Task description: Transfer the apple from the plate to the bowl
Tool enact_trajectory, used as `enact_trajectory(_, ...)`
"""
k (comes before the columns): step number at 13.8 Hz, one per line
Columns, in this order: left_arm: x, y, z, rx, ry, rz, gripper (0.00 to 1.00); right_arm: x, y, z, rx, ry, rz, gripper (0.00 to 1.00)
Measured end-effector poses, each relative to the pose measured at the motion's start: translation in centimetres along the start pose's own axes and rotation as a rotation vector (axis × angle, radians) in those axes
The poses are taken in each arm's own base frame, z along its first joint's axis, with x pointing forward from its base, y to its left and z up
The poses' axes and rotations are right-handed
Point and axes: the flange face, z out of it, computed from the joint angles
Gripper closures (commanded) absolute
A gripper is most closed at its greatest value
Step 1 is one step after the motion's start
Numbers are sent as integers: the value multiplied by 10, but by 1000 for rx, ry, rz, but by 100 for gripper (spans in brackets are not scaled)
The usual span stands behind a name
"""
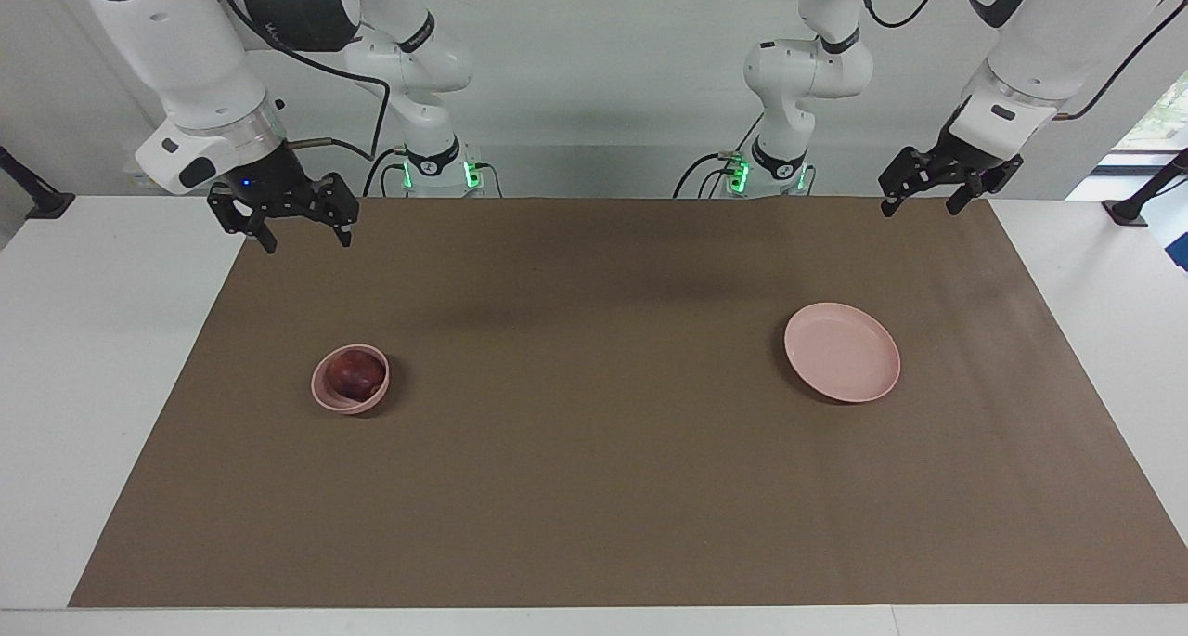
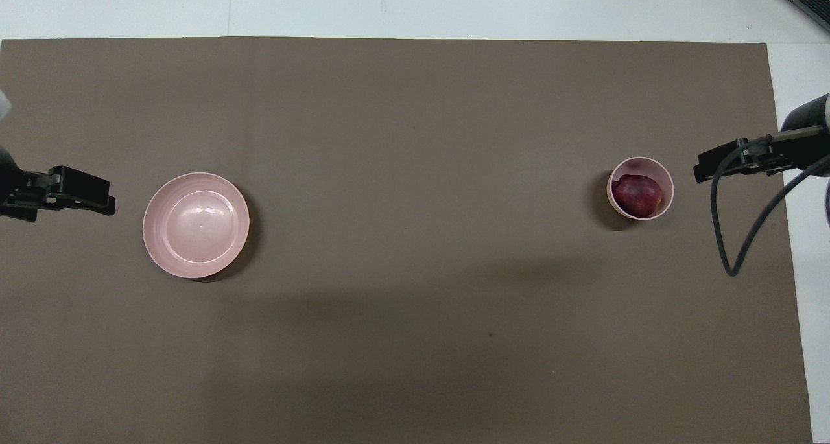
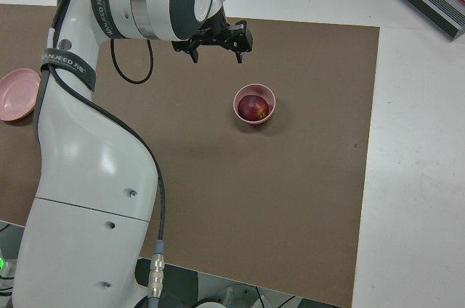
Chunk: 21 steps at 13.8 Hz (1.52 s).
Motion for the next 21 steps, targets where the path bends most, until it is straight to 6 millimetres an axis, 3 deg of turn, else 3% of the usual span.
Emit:
enact_trajectory(4, -6, -1, -20, 0, 3, 41, 0, 0, 0, 0, 0, 0, 0, 0)
enact_trajectory(21, -6, -10, -19, 24, -2, 109, 0, 0, 0, 0, 0, 0, 0, 0)
